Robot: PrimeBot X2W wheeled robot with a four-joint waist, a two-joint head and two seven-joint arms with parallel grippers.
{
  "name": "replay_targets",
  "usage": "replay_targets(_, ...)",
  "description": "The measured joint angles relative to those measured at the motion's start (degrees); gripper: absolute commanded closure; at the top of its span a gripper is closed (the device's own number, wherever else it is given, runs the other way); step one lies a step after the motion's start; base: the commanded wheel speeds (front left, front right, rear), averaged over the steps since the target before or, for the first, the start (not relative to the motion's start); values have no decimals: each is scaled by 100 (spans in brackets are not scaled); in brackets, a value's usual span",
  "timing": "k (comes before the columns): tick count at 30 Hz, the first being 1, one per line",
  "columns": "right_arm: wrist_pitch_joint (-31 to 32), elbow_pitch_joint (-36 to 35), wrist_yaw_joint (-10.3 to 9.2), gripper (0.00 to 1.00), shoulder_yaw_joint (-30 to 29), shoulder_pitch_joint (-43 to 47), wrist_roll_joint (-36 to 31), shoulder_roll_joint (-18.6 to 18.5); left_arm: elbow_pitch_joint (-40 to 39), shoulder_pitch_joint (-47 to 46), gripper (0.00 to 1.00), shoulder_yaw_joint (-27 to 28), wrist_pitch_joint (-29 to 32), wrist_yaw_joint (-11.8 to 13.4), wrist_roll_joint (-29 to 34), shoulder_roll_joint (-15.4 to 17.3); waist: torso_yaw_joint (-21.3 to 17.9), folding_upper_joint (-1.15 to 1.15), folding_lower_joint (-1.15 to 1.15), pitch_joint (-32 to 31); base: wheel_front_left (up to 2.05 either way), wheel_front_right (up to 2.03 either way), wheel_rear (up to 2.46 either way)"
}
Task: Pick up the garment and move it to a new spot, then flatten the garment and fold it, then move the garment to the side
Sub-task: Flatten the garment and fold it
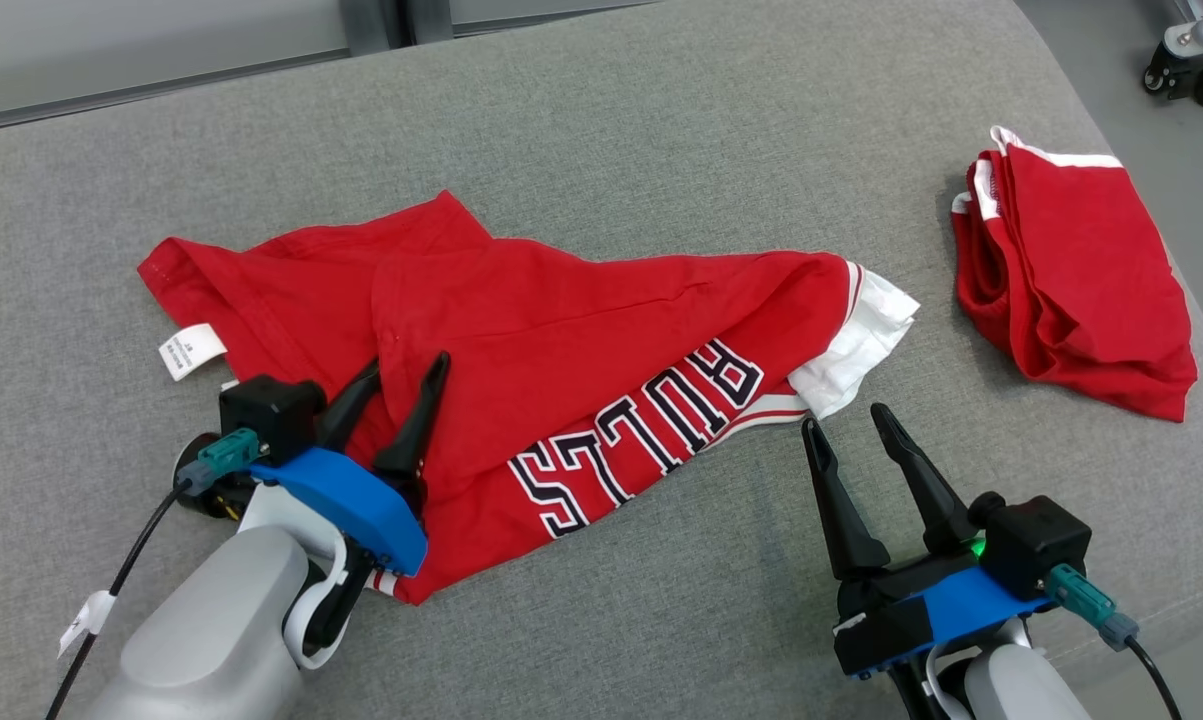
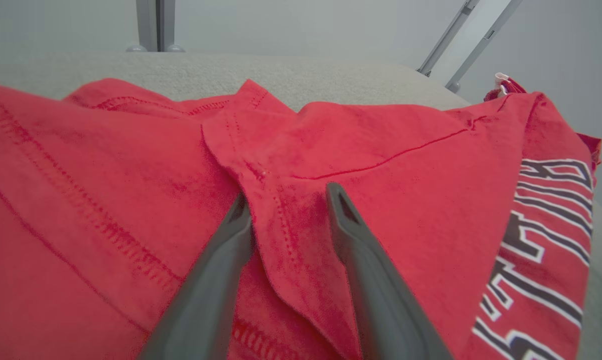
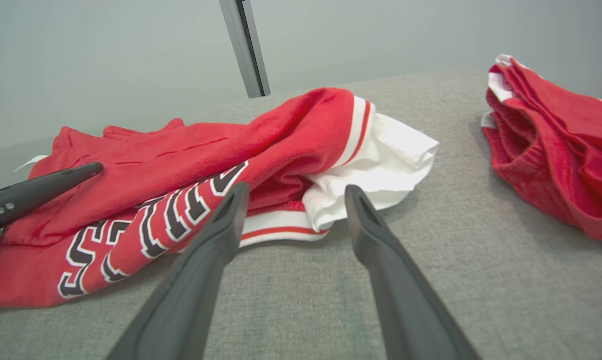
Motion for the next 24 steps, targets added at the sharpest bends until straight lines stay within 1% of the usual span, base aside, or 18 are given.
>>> replay_targets(2,0,12,0,0,-22,2,-2,0,-149,-13,100,68,8,0,-16,16,10,0,0,-22,0,0,0)
replay_targets(6,0,87,0,0,-157,36,-44,0,-570,23,100,593,8,-1,265,-45,143,1,1,-194,0,0,0)
replay_targets(10,0,318,0,0,-415,169,-144,-3,-950,487,100,1178,9,-1,514,-292,506,-1,-1,-537,0,0,0)
replay_targets(13,-1,511,0,0,-619,255,-223,0,-1093,870,100,1439,13,-1,664,-388,857,-1,-1,-829,0,0,0)
replay_targets(17,-1,708,0,0,-775,320,-261,-2,-1217,1405,100,1561,15,-1,799,-401,1221,-2,-2,-1174,0,0,0)
replay_targets(20,0,815,0,0,-858,393,-264,1,-1250,1794,100,1463,15,-1,867,-379,1415,-2,-1,-1392,0,0,0)
replay_targets(24,0,936,0,0,-958,445,-265,1,-962,2353,100,1547,16,-1,806,-433,1576,-2,-1,-1649,0,0,0)
